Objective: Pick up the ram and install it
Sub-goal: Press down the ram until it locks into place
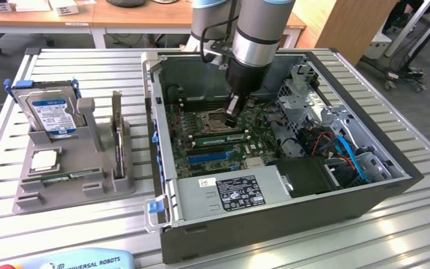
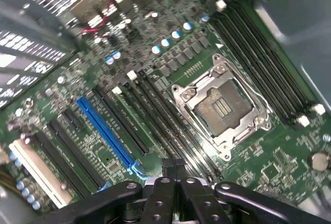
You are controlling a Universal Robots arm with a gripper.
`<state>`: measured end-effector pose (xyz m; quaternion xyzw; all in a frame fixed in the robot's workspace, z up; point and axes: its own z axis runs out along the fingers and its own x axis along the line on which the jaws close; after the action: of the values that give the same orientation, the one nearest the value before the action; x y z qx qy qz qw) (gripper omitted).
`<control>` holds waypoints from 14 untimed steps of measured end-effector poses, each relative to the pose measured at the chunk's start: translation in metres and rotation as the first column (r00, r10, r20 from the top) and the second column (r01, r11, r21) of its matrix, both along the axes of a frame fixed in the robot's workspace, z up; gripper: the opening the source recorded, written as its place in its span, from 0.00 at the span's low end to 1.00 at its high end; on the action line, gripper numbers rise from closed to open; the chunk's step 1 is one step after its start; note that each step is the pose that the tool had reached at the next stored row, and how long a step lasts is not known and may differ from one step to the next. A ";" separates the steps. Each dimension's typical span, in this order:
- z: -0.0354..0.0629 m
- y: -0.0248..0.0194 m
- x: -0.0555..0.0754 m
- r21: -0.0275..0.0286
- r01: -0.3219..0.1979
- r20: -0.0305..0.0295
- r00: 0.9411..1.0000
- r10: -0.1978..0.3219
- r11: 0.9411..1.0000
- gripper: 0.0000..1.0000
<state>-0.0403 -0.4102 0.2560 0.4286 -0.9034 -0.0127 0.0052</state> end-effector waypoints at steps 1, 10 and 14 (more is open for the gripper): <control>-0.0001 0.0000 0.000 0.000 0.019 0.000 1.000 -0.019 1.000 0.10; -0.0015 0.0000 0.000 0.000 0.164 0.000 0.987 -0.164 0.987 0.10; -0.0022 0.0000 0.000 0.000 0.221 0.000 0.975 -0.221 0.975 0.10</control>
<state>-0.0406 -0.4102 0.2538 0.3257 -0.9454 -0.0132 0.0037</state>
